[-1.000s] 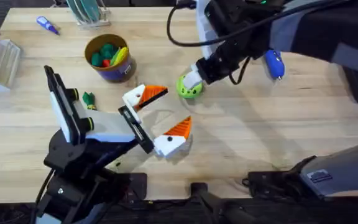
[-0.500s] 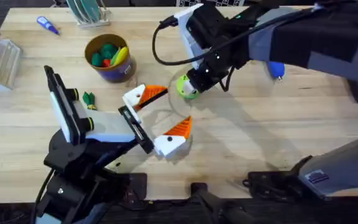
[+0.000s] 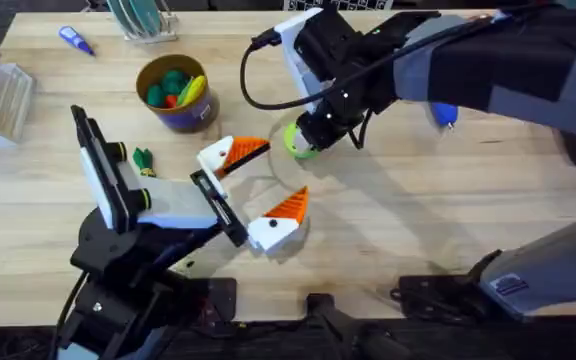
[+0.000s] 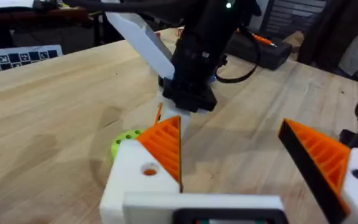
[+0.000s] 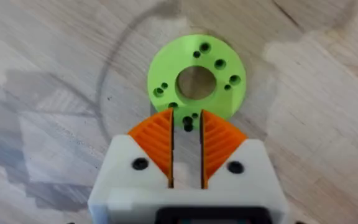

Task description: Pick up the gripper from the table and insert it into the empty holder that is missing its gripper. Then pick up a screw, insert it into the mounting hole, and use the screwdriver to tighten it. Finally, clean up the table by picking up the vegetable and placing it into the bucket.

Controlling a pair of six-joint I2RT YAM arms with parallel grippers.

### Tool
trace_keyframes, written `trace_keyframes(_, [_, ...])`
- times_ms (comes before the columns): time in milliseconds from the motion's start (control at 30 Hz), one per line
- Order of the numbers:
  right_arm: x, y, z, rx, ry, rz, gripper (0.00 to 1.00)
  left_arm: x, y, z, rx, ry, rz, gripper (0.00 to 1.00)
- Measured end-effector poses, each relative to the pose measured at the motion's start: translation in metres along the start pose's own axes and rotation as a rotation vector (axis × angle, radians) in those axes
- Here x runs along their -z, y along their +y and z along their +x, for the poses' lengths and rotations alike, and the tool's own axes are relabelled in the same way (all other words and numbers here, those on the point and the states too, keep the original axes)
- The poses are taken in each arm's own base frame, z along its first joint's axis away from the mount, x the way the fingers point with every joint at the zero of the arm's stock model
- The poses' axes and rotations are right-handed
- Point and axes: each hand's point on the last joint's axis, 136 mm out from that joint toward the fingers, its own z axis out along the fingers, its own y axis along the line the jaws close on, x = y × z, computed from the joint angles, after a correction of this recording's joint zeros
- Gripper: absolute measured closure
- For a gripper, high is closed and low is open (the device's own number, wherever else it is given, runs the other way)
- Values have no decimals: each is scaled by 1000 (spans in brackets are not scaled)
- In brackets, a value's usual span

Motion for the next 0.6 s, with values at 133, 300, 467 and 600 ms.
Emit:
trace_keyframes(133, [0, 0, 5, -1, 20, 0, 771, 0, 0, 0, 0, 0, 0, 15])
trace_keyframes(300, [0, 0, 5, -1, 19, 0, 776, 0, 0, 0, 0, 0, 0, 15])
trace_keyframes(467, [0, 0, 4, -1, 17, 0, 784, 0, 0, 0, 0, 0, 0, 15])
trace_keyframes(600, [-3, 0, 5, -2, 25, 1, 784, 0, 0, 0, 0, 0, 0, 15])
